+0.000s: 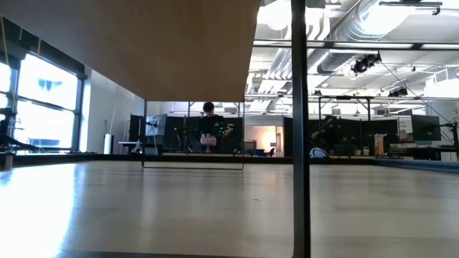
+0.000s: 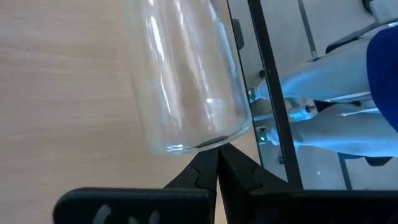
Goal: Sort vases onto shelf
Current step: Put the top transparent vase on the shelf to align with the other transparent vases
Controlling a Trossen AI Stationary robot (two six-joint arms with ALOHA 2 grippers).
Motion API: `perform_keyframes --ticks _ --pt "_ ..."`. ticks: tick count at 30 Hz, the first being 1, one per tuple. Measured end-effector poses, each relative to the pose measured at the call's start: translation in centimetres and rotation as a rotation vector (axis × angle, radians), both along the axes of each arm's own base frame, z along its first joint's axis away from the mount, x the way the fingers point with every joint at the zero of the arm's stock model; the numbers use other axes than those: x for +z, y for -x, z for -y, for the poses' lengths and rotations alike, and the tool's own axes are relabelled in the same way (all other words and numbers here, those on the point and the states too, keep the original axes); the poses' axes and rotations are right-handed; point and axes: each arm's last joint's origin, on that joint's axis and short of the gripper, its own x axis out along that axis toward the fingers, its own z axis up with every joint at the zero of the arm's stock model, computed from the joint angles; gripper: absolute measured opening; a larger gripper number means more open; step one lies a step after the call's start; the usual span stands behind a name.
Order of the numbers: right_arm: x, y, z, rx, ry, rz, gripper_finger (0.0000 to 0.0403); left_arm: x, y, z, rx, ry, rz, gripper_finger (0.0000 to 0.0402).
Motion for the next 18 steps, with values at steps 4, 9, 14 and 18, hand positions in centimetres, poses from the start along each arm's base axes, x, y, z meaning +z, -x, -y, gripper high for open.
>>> perform_keyframes --ticks 4,9,14,18 --pt "1.0 0.3 0.2 0.016 -0.038 0.022 0.0013 0.0 -0.1 0.0 0.005 -0.005 0.014 0.0" --pt "1.6 -0.5 -0.2 0.075 -0.085 0.087 0.0004 -0.1 -0.1 -0.2 0.01 -0.012 0.002 0.0" --pt "2.5 -1.4 0.3 0.11 -0.115 0.167 0.0 -0.5 -0.3 -0.7 0.021 -0.014 -0.008 0.0" --pt "3.3 -1.4 0.7 0.119 -0.141 0.19 0.0 -1.4 -0.6 -1.1 0.036 0.005 -0.016 0.0"
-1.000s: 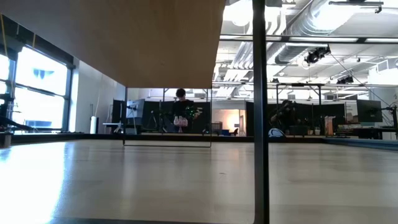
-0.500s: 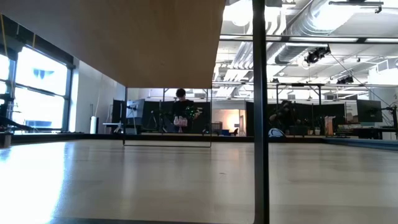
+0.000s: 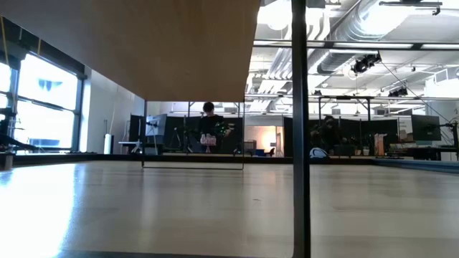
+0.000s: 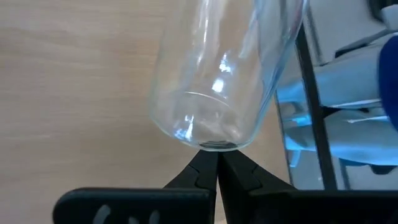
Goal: Sort vases onto shelf
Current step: Put the top transparent vase on the shelf to align with the other transparent vases
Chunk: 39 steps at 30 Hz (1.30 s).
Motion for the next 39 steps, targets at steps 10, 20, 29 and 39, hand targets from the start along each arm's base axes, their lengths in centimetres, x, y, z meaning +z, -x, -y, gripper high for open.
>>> perform_keyframes --ticks 10,20,29,39 --pt "1.9 0.3 1.8 0.035 -0.051 0.013 0.0 -0.9 -1.1 -0.1 -0.021 0.108 0.068 0.0" --pt "2.2 -0.8 3.5 0.104 -0.053 0.025 0.0 -1.5 -1.4 -0.2 -0.05 0.135 0.02 0.0" --pt "2.4 -1.4 4.2 0.177 -0.075 0.043 0.0 -1.7 -1.3 -0.4 -0.044 0.136 -0.01 0.0" --pt "2.4 -1.4 4.2 0.184 -0.099 0.032 0.0 -1.8 -1.6 -1.1 -0.013 0.097 -0.001 0.0"
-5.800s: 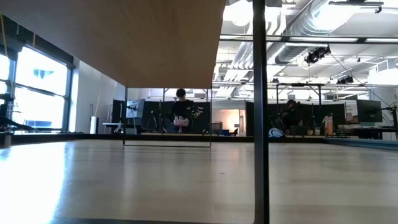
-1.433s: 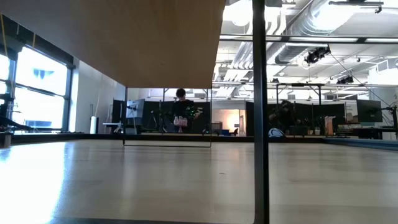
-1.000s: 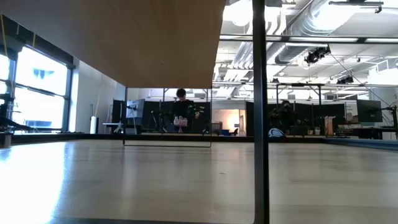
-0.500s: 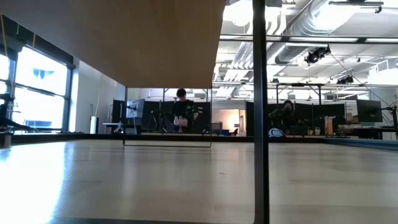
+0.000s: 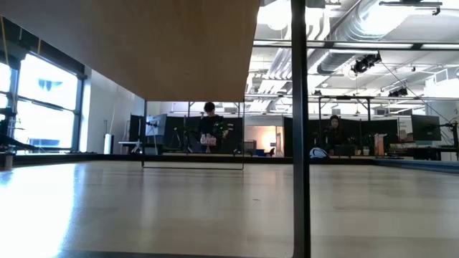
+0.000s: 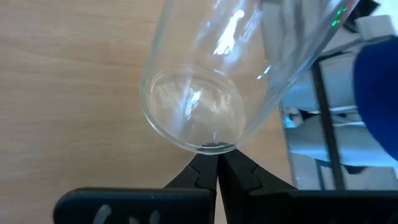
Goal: Sort vases onto shelf
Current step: Put the top transparent vase on the shelf to align with the other transparent vases
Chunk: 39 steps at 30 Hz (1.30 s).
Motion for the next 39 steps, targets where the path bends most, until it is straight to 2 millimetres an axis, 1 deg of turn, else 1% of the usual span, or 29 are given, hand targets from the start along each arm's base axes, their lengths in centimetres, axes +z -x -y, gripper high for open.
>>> perform_keyframes --ticks 3,7,10,16,23,39 --pt "0.0 0.1 -0.1 -0.002 0.0 -0.001 0.0 0.4 0.3 -0.1 0.022 -0.036 0.021 0.0" --pt "0.2 0.1 -0.1 -0.002 -0.005 0.011 0.0 1.0 1.0 -0.5 0.047 -0.031 0.009 0.0" --pt "0.1 0.0 -0.1 -0.002 -0.004 0.01 0.0 1.0 1.2 -0.5 0.054 -0.02 -0.018 0.0" --pt "0.1 -0.1 -0.1 0.009 0.003 0.017 0.0 1.2 1.4 0.0 0.04 0.011 -0.02 0.0" --pt "0.1 -0.1 -0.1 0.008 0.003 0.02 0.0 0.8 1.9 -0.1 0.056 -0.008 -0.086 0.0" --pt "0.5 -0.4 -0.2 0.017 -0.006 0.07 0.0 1.0 2.1 0.0 0.048 0.031 -0.109 0.0"
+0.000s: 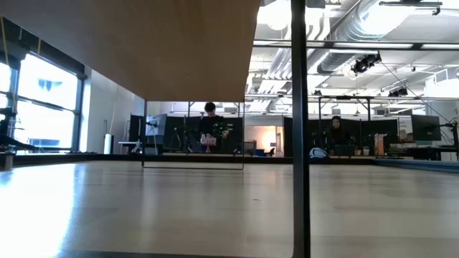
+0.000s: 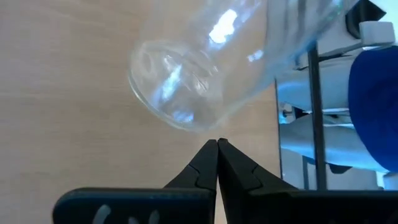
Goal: Sort vases onto shelf
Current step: Put the top transparent vase on the shelf to align with the other transparent vases
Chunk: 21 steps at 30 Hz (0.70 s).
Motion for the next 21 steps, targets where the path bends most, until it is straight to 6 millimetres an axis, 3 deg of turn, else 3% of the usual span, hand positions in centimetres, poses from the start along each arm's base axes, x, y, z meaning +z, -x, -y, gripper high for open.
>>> perform_keyframes --ticks 5,13,21 --pt "0.2 0.0 0.2 0.002 0.015 0.002 0.0 0.7 0.6 0.0 -0.007 0.02 0.012 0.0" --pt "2.7 0.6 1.3 0.0 0.062 0.043 0.0 2.7 1.8 -0.7 0.022 0.034 0.092 0.0" --pt "2.4 0.6 1.6 -0.009 0.078 0.017 0.0 3.0 2.0 -0.9 0.036 0.009 0.125 0.0"
